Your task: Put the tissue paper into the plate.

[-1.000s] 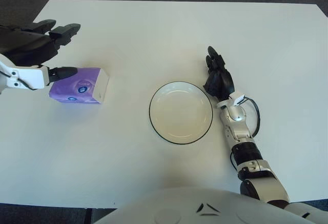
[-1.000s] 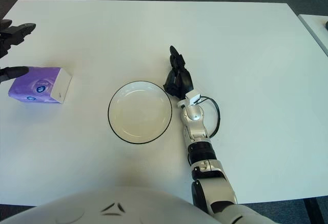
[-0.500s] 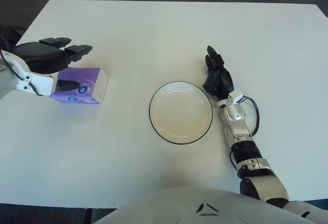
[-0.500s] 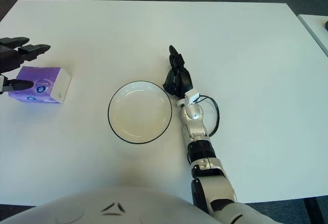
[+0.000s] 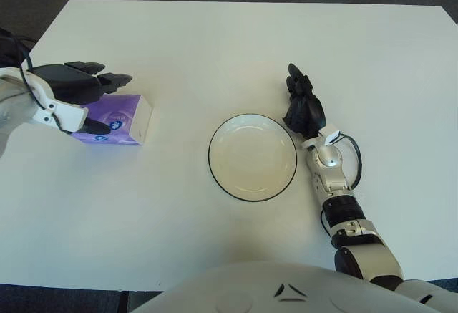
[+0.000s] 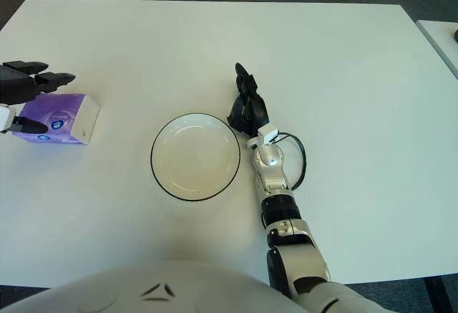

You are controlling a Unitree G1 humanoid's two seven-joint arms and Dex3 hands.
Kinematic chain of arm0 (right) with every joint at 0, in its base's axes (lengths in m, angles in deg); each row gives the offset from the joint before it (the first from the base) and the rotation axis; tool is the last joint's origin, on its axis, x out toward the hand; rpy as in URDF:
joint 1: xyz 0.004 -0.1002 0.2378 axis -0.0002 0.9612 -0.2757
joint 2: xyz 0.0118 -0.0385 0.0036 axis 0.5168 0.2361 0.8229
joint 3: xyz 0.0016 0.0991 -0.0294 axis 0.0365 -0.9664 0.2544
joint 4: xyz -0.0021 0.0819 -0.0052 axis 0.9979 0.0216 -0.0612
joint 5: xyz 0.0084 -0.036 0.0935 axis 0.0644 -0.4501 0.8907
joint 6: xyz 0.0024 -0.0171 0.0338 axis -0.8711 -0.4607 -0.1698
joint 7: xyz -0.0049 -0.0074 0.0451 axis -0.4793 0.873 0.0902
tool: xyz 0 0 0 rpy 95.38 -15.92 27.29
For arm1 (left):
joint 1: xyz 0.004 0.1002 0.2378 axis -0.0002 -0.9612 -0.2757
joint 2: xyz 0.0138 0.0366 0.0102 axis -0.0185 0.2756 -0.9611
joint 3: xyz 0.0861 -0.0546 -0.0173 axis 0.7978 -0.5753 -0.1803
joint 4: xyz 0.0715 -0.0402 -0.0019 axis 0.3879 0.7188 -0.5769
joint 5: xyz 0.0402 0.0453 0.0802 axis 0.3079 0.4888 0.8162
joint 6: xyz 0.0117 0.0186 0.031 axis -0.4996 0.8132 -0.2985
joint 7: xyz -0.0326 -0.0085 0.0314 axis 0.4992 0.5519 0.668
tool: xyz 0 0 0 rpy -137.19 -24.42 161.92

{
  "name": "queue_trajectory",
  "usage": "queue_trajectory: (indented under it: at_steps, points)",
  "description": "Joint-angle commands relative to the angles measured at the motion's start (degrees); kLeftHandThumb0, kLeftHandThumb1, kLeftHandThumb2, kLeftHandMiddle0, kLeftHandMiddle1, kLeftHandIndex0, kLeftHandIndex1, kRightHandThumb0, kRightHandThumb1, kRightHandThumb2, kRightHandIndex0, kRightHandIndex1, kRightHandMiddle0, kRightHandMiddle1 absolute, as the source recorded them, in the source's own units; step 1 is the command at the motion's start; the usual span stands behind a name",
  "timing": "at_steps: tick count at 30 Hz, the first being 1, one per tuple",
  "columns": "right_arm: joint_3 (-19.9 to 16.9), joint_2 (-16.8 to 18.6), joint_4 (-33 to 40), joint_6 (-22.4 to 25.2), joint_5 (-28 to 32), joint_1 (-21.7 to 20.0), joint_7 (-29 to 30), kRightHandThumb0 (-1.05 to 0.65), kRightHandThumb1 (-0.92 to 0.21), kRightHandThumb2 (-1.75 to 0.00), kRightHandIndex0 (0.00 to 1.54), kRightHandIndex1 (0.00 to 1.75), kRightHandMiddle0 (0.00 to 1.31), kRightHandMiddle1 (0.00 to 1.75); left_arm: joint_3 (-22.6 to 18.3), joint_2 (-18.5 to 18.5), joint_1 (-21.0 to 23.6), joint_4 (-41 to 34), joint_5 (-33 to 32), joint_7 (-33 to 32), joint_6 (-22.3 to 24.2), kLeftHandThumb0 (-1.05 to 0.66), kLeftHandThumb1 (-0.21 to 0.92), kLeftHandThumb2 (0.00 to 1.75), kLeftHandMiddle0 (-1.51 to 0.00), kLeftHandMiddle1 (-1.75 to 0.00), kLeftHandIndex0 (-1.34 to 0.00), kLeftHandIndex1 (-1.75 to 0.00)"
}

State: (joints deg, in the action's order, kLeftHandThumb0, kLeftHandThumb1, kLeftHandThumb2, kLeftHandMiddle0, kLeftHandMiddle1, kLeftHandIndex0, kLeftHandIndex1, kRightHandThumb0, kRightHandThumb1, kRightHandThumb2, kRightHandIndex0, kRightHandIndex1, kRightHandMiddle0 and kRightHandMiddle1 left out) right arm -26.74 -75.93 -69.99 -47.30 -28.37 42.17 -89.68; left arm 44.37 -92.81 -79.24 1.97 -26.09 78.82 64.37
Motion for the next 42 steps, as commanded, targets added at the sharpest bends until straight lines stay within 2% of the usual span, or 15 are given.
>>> queue_trajectory:
  at_steps: [1,19,42]
  points:
    - [0.3,0.7,-9.7,2.6,-0.7,9.4,0.2,-0.77,-0.92,-1.1,0.11,0.01,0.0,0.25,2.4,-0.4,1.4,2.3,2.1,-0.7,-2.2,-1.05,0.92,0.32,0.0,0.0,0.0,0.0]
    - [0.4,0.4,-9.3,2.9,-0.9,9.7,0.1,-0.78,-0.92,-1.09,0.11,0.0,0.0,0.24,5.6,0.2,3.6,2.3,4.0,2.9,-0.4,-1.05,0.92,0.12,0.0,0.0,0.0,0.0]
    - [0.0,0.4,-9.2,2.4,-0.3,9.7,-0.4,-0.75,-0.92,-1.09,0.13,0.01,0.0,0.28,8.2,1.2,5.7,2.9,6.1,5.2,0.4,-1.05,0.92,0.18,0.0,0.0,0.0,0.0]
